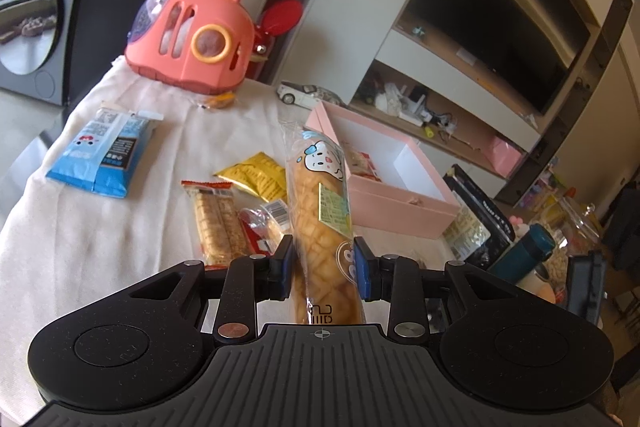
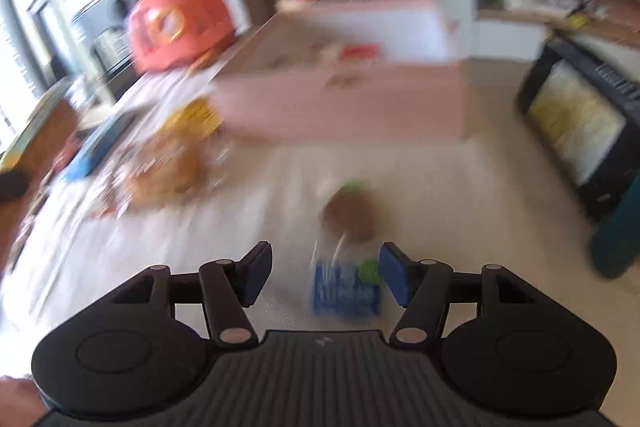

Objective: Organize snacks
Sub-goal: 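Carry the bread stick into the pink box with the left tool while the right carries the lollipop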

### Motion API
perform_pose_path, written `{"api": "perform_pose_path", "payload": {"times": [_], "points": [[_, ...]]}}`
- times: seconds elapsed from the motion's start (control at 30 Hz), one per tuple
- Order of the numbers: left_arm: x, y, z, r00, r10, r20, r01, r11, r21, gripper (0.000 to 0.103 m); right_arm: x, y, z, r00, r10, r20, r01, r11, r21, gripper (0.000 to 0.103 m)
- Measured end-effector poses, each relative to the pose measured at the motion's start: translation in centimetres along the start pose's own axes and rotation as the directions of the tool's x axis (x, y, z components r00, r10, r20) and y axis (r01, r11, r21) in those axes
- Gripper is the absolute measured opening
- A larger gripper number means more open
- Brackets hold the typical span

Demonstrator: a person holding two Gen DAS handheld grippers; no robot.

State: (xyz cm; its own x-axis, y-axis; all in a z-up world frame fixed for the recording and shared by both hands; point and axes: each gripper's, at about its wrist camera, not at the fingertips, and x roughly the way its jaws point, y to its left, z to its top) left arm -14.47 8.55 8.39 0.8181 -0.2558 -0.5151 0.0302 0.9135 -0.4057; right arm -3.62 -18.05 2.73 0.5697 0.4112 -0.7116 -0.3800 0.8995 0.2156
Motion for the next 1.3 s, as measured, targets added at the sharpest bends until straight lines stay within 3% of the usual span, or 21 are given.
{"api": "perform_pose_path", "payload": {"times": [0.07,0.13,0.3,0.43,0.57,0.6,0.63,0.8,0.93,1.17,1.3], "points": [[0.1,-0.1,-0.1,1.000,0.002,-0.003,-0.002,1.000,0.001,0.035,-0.6,0.6,0.1,0.999,0.027,0.024,-0.027,0.999,-0.030,0.063],[0.1,-0.3,-0.1,1.000,0.000,-0.002,0.000,1.000,0.005,0.035,-1.1,0.2,0.6,0.998,-0.010,0.065,0.010,1.000,0.001,0.063],[0.5,-0.7,-0.2,1.000,-0.001,-0.012,0.001,1.000,0.011,0.035,0.9,-2.0,1.7,0.994,-0.107,0.015,0.101,0.972,0.213,0.064],[1.1,-0.9,-0.3,1.000,-0.007,-0.023,0.007,1.000,0.009,0.035,2.4,0.3,2.3,0.981,-0.194,0.001,0.192,0.974,0.118,0.064],[1.7,-0.9,-0.3,0.999,-0.008,-0.045,0.008,1.000,0.016,0.035,3.4,2.1,2.1,0.951,-0.305,0.038,0.306,0.952,-0.020,0.044],[1.9,-0.9,-0.2,0.999,-0.009,-0.049,0.010,1.000,0.018,0.035,3.3,2.3,1.9,0.954,-0.297,0.042,0.299,0.954,-0.038,0.036],[2.0,-1.0,0.0,0.999,-0.011,-0.051,0.012,1.000,0.022,0.035,3.0,2.4,1.9,0.956,-0.291,0.042,0.293,0.955,-0.055,0.035],[2.5,-2.8,1.5,0.998,-0.044,-0.049,0.049,0.995,0.093,0.035,0.1,2.1,2.7,0.975,-0.206,0.082,0.212,0.975,-0.071,0.035],[3.2,-4.2,3.4,0.991,-0.126,-0.039,0.130,0.984,0.121,0.035,-3.3,0.9,4.7,0.981,-0.134,0.140,0.141,0.989,-0.039,0.035],[4.6,-7.1,8.0,0.981,-0.185,0.055,0.173,0.969,0.179,0.035,-8.6,-2.2,10.6,0.964,-0.053,0.260,0.046,0.998,0.032,0.035],[6.5,-8.0,10.3,0.965,-0.241,0.101,0.219,0.958,0.187,0.035,-10.4,-3.8,14.2,0.947,-0.073,0.314,0.066,0.997,0.033,0.035]]}}
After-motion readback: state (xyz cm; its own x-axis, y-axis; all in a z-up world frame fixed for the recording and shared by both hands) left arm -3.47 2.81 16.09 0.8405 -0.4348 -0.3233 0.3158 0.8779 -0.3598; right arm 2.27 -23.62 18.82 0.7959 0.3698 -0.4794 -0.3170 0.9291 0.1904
